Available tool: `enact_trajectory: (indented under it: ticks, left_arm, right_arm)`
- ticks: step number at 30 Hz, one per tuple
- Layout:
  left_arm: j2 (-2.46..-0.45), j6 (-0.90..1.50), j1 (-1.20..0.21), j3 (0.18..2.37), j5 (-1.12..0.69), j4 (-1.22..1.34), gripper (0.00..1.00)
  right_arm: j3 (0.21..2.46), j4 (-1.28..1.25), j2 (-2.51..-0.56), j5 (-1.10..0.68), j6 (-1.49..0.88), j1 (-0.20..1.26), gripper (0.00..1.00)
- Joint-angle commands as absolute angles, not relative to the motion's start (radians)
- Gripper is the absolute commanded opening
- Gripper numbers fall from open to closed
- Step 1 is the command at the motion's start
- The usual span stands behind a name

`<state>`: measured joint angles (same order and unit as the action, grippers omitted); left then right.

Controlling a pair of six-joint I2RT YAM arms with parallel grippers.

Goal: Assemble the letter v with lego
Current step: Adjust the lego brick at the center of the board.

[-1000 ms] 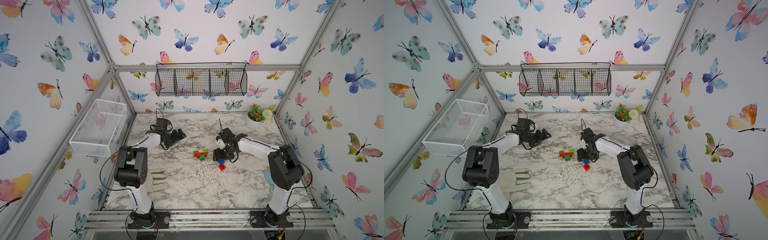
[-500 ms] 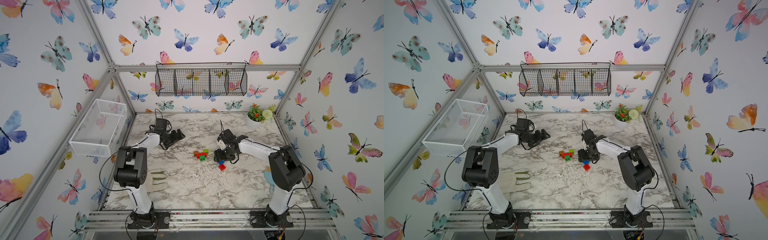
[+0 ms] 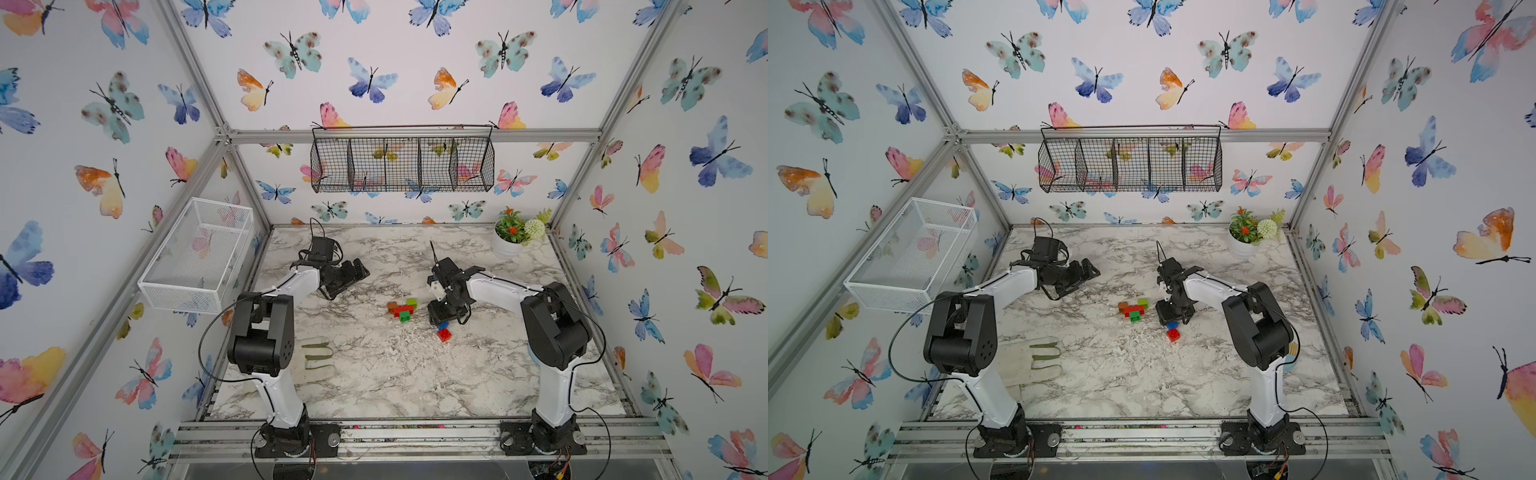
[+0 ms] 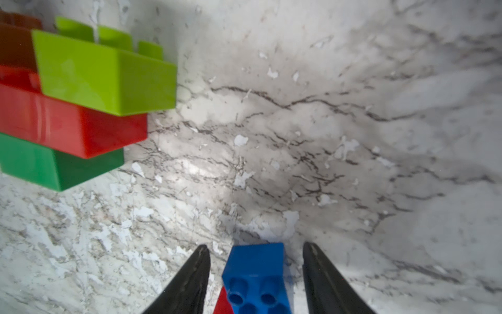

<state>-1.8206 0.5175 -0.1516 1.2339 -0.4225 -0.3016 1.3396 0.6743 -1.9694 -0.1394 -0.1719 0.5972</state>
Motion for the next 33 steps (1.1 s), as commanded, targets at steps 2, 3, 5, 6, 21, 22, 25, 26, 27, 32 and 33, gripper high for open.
enact_trajectory:
  ticks: [2,3,5,6,21,22,25,26,27,32,33]
  left_arm:
    - [-1.804,0.499,-0.149,1.233,-0.413,-0.324,0.98]
    - [-1.805,0.499,-0.149,1.234,-0.412,-0.325,0.98]
    - [-1.806,0.499,-0.149,1.237,-0.412,-0.326,0.98]
    - [-1.807,0.499,-0.149,1.238,-0.412,-0.326,0.98]
    - [-1.760,0.553,-0.109,1.194,-0.707,-0.207,0.99]
    - [-1.749,0.567,-0.103,1.180,-0.738,-0.176,1.00]
    - [-1.711,0.566,-0.096,1.168,-0.758,-0.166,0.99]
    - [-1.694,0.562,-0.098,1.164,-0.765,-0.166,0.98]
    - [-1.682,0.559,-0.097,1.162,-0.777,-0.166,0.98]
    - [-1.625,0.531,-0.097,1.147,-0.848,-0.167,0.91]
    - [-1.615,0.524,-0.097,1.142,-0.858,-0.169,0.90]
  right_arm:
    - [1.359,0.777,-1.987,-0.055,-0.103,0.601,0.59]
    - [1.359,0.788,-1.988,-0.041,-0.098,0.601,0.59]
    - [1.354,0.796,-1.993,-0.039,-0.090,0.601,0.58]
    - [1.346,0.792,-1.994,-0.043,-0.087,0.601,0.57]
    - [1.520,0.698,-2.022,-0.152,-0.052,0.578,0.29]
    - [1.535,0.671,-2.017,-0.180,-0.042,0.570,0.28]
    - [1.525,0.504,-1.966,-0.288,0.018,0.553,0.21]
    - [1.492,0.409,-1.935,-0.337,0.050,0.549,0.18]
    - [1.442,0.293,-1.902,-0.392,0.072,0.544,0.15]
    - [1.187,-0.295,-1.793,-0.738,0.118,0.477,0.12]
    - [1.157,-0.370,-1.789,-0.814,0.163,0.470,0.12]
